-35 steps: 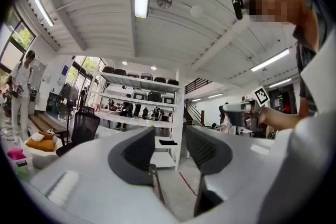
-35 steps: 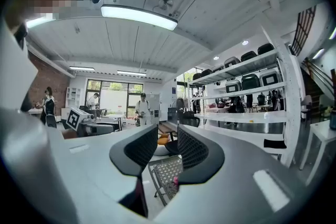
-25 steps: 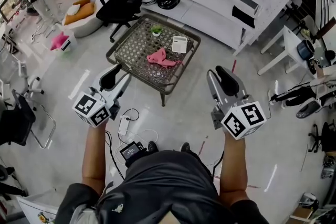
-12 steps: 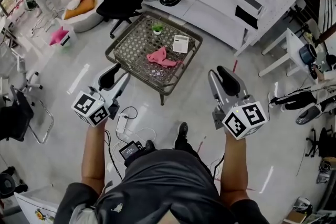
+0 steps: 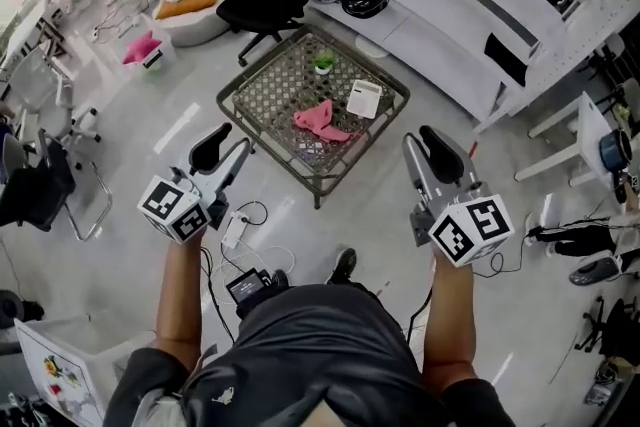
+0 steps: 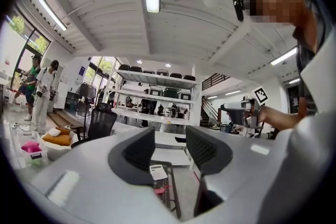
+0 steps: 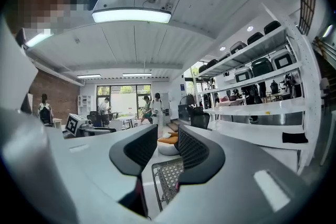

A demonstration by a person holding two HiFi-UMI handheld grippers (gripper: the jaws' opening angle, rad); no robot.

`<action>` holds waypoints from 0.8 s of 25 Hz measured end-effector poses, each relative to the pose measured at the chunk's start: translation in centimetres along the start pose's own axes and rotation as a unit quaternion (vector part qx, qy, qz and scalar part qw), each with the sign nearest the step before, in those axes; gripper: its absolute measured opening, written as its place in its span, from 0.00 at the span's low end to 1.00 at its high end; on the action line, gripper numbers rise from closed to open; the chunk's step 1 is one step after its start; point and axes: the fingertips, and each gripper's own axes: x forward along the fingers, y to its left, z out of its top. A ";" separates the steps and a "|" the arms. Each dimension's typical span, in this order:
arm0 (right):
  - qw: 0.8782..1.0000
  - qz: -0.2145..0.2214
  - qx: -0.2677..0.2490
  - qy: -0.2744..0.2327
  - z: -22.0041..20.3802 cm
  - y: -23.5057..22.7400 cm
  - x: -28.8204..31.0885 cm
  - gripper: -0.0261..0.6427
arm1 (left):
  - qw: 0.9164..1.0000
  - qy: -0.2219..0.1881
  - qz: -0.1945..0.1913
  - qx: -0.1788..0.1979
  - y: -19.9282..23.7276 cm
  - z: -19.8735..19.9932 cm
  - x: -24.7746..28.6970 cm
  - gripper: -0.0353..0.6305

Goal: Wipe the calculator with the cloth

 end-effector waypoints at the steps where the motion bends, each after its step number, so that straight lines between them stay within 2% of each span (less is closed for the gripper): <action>1: 1.000 0.008 0.002 -0.001 0.0 -0.8 0.3 0.22 | 1.000 -0.001 0.006 0.001 -0.1 -0.1 0.4 0.38; 14: 0.995 0.099 0.009 0.010 0.0 -8.0 4.5 0.22 | 0.994 0.003 0.107 0.004 -1.4 -1.4 3.8 0.38; 20: 0.992 0.124 0.020 0.015 -0.9 -10.1 5.6 0.22 | 0.991 0.010 0.133 0.004 -2.5 -2.0 4.8 0.38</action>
